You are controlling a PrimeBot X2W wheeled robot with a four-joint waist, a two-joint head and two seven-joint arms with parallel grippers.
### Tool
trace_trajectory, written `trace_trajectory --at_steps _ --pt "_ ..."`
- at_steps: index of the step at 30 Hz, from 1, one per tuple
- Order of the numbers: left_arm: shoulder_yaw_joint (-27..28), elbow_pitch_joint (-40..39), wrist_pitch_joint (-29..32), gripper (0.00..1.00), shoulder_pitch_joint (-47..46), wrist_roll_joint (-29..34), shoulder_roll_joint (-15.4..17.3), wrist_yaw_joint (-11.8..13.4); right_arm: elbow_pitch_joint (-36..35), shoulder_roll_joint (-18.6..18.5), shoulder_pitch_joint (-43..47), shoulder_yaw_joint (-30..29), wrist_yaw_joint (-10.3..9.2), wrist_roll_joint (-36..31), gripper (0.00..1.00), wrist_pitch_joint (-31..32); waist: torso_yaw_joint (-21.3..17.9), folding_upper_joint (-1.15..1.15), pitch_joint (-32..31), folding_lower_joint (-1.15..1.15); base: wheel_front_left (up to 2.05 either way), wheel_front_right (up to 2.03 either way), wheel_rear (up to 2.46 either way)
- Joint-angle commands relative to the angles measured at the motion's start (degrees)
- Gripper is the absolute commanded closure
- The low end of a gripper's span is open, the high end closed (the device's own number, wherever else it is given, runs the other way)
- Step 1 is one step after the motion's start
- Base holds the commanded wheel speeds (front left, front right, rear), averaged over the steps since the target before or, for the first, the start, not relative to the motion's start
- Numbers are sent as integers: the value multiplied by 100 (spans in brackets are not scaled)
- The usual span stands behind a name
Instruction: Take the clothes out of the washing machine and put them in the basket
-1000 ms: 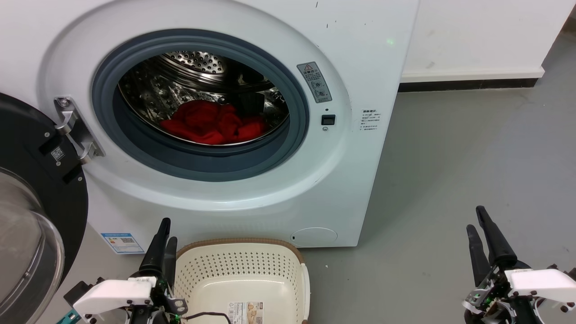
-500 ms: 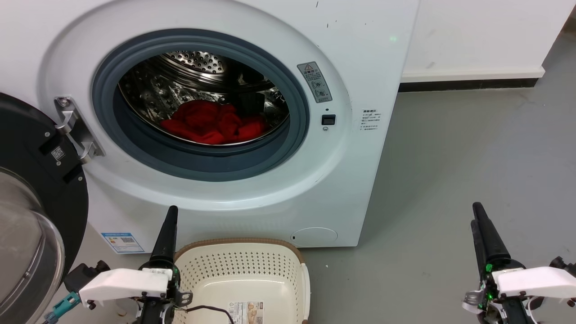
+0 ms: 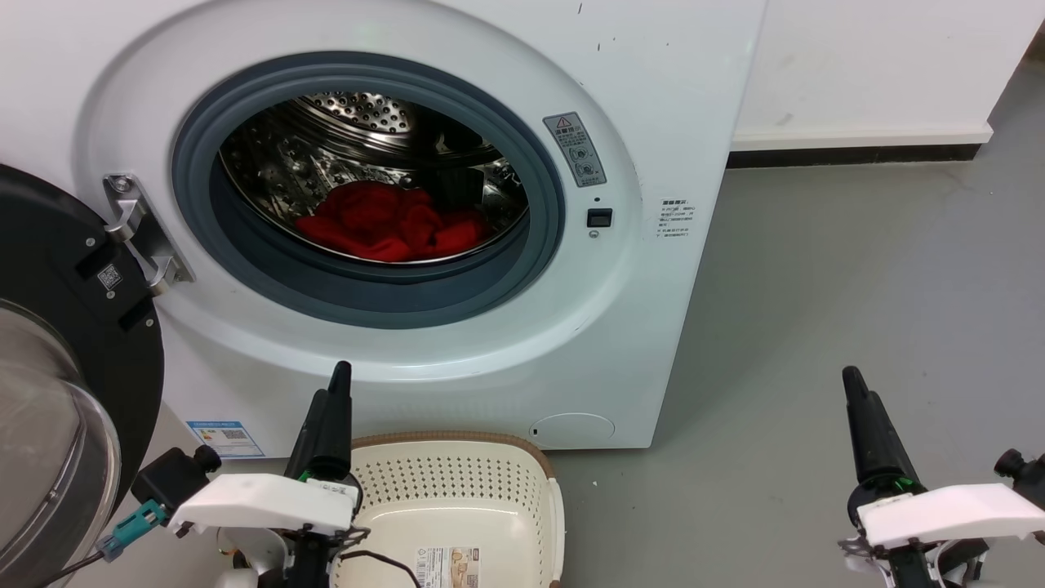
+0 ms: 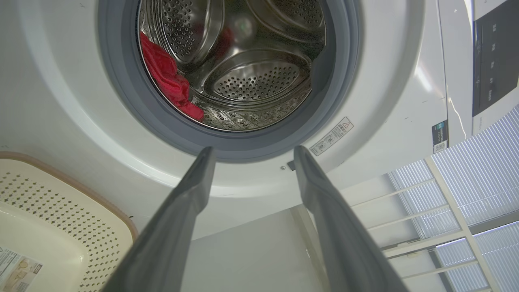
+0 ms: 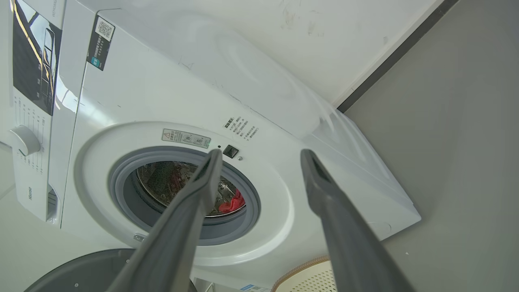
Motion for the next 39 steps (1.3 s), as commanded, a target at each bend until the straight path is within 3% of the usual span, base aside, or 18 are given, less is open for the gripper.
trace_trajectory --at_steps 1,19,39 --pt "-64 -92 -56 0 -157 222 12 23 -119 2 -22 32 1 -256 0 -55 1 0 -1 0 0 0 0" --pt "-436 -141 -384 0 -187 1906 13 203 -190 5 127 172 1 -2003 0 -383 41 0 -27 0 0 0 0" --pt "-620 -31 -673 0 -194 3278 14 335 -156 8 204 24 1 -3488 0 -623 86 0 -59 0 0 0 0"
